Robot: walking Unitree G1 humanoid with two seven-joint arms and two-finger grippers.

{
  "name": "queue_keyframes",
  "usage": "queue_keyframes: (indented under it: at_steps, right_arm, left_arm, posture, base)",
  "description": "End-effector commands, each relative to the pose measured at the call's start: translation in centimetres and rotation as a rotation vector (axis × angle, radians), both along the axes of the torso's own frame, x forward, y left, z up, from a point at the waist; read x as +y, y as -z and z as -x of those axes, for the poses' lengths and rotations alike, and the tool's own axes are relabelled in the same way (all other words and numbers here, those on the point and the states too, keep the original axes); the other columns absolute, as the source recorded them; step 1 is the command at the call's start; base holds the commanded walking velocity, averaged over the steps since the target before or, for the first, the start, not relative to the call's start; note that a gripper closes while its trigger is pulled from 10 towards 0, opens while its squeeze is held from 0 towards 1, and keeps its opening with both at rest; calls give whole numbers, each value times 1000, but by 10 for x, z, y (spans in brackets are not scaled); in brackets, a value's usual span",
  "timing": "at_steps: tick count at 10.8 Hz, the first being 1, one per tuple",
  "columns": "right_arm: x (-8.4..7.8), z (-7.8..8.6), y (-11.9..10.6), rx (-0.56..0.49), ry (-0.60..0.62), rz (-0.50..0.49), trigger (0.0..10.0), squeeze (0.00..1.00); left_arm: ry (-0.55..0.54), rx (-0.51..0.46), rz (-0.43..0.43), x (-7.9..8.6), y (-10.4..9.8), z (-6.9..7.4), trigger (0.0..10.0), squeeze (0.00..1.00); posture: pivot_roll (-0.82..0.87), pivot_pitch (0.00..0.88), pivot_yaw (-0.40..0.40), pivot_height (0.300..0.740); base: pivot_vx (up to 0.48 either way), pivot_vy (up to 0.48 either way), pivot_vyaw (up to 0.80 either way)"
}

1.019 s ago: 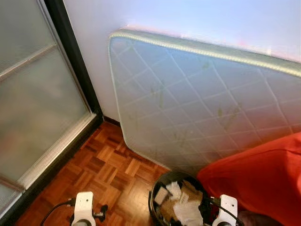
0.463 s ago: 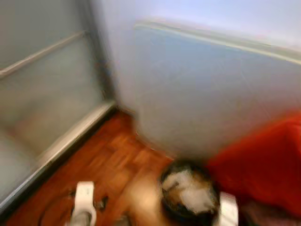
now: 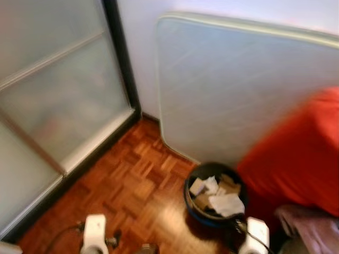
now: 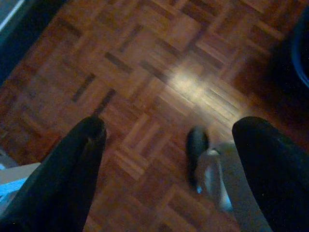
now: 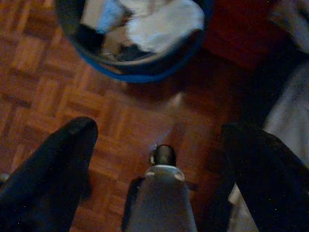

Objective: Clean up the room

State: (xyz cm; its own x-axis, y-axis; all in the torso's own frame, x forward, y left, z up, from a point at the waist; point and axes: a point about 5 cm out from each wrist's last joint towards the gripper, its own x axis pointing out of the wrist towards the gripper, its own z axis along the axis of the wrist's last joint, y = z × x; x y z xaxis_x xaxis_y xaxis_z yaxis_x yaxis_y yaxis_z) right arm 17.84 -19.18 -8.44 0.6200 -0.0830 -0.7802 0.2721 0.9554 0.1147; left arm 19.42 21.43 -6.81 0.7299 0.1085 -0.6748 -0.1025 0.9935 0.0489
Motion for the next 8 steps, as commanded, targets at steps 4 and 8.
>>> queue_keyframes:
  at_steps: [4, 8]
  right_arm:
    - [5, -4, -1, -3, -11, -9, 10000, 0]
    - [-6, -13, -7, -29, 37, 4, 10000, 0]
  left_arm:
    - [9, 27, -23, 3, 0, 0, 10000, 0]
    - [38, 21, -27, -2, -4, -12, 10000, 0]
  posture:
    - [181, 58, -8, 740]
    - [139, 0, 0, 740]
  base:
    - [0, 0, 0]
    - [0, 0, 0]
